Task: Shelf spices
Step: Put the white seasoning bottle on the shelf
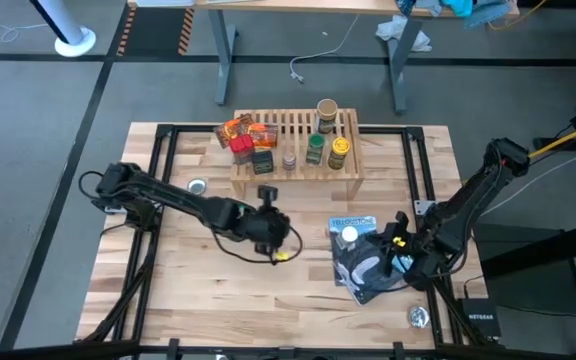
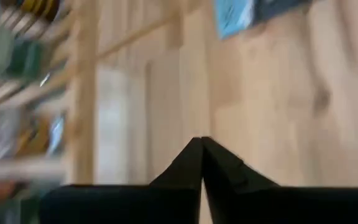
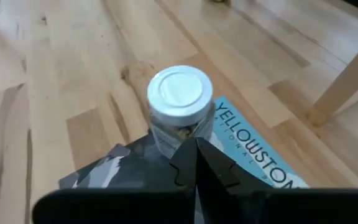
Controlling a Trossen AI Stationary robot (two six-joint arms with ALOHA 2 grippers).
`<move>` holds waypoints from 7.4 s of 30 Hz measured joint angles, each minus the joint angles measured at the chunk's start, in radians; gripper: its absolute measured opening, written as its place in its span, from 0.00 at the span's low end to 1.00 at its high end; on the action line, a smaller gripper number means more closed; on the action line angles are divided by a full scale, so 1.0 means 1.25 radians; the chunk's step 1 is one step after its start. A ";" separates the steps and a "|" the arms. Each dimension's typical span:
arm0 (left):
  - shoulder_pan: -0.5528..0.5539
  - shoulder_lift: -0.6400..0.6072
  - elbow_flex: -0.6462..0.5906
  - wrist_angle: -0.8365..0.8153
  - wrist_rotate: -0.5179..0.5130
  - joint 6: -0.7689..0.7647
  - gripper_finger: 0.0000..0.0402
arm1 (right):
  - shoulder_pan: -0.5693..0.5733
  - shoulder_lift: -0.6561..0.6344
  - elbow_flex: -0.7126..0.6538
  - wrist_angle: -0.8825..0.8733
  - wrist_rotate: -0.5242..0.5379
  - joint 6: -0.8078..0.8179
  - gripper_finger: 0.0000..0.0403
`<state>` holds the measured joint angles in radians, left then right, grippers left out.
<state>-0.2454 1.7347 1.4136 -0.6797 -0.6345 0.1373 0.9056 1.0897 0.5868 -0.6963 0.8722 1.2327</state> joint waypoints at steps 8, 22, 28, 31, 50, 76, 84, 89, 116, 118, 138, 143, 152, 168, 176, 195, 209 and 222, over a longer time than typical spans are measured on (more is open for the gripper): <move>-0.069 -0.106 -0.025 -0.308 -0.106 -0.290 0.00 | 0.020 0.000 0.000 0.046 -0.018 0.001 0.01; -0.340 -0.397 -0.463 -0.277 -0.132 -0.884 0.00 | 0.019 0.001 0.000 0.102 -0.013 0.001 0.01; -0.397 -0.433 -0.647 0.052 -0.166 -0.845 0.00 | 0.019 0.000 0.000 0.131 0.009 0.001 0.01; -0.399 -0.432 -0.720 0.236 -0.166 -0.786 0.00 | 0.019 0.000 0.000 0.139 0.007 0.001 0.01; -0.384 -0.432 -0.891 0.552 -0.165 -0.818 0.00 | 0.019 0.008 0.000 0.173 0.042 0.013 0.01; -0.384 -0.432 -0.891 0.552 -0.165 -0.753 0.00 | 0.019 0.058 -0.001 0.242 0.159 0.013 0.01; -0.384 -0.432 -0.891 0.552 -0.165 -0.753 0.00 | 0.019 0.058 -0.001 0.244 0.206 0.014 0.01; -0.383 -0.468 -0.890 0.546 -0.164 -0.753 0.00 | 0.019 0.057 -0.001 0.244 0.209 0.014 0.01; -0.111 -1.007 -0.890 0.504 -0.164 -0.753 0.00 | 0.019 0.057 -0.001 0.243 0.211 0.016 0.01; -0.095 -1.035 -0.890 0.504 -0.164 -0.753 0.00 | 0.019 0.057 -0.001 0.243 0.210 0.016 0.01; -0.053 -1.382 -1.074 0.438 -0.163 -0.708 0.00 | 0.019 0.056 0.000 0.283 0.203 0.014 0.01; -0.053 -1.384 -1.073 0.433 -0.165 -0.711 0.00 | 0.019 0.056 0.001 0.283 0.189 0.010 0.01; -0.053 -1.385 -1.072 0.425 -0.166 -0.690 0.00 | 0.019 0.056 0.001 0.279 0.156 0.009 0.01; -0.053 -1.384 -1.072 0.423 -0.166 -0.693 0.00 | -0.027 0.057 0.001 0.265 0.191 -0.026 0.01; -0.053 -1.385 -1.072 0.422 -0.166 -0.693 0.00 | -0.132 0.057 0.001 0.272 0.088 -0.027 0.01; -0.053 -1.384 -1.072 0.422 -0.165 -0.693 0.00 | -0.148 0.057 0.001 0.284 0.073 0.039 0.53; -0.053 -1.384 -1.073 0.422 -0.165 -0.693 0.00 | -0.141 0.127 0.001 0.260 0.055 0.195 0.69; -0.053 -1.384 -1.073 0.425 -0.165 -0.691 0.00 | -0.070 0.237 0.039 0.200 0.133 0.352 0.70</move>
<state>-0.3118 0.0044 0.0719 -0.1486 -0.8411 -0.7264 0.8178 1.3855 0.6351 -0.4456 1.0380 1.6725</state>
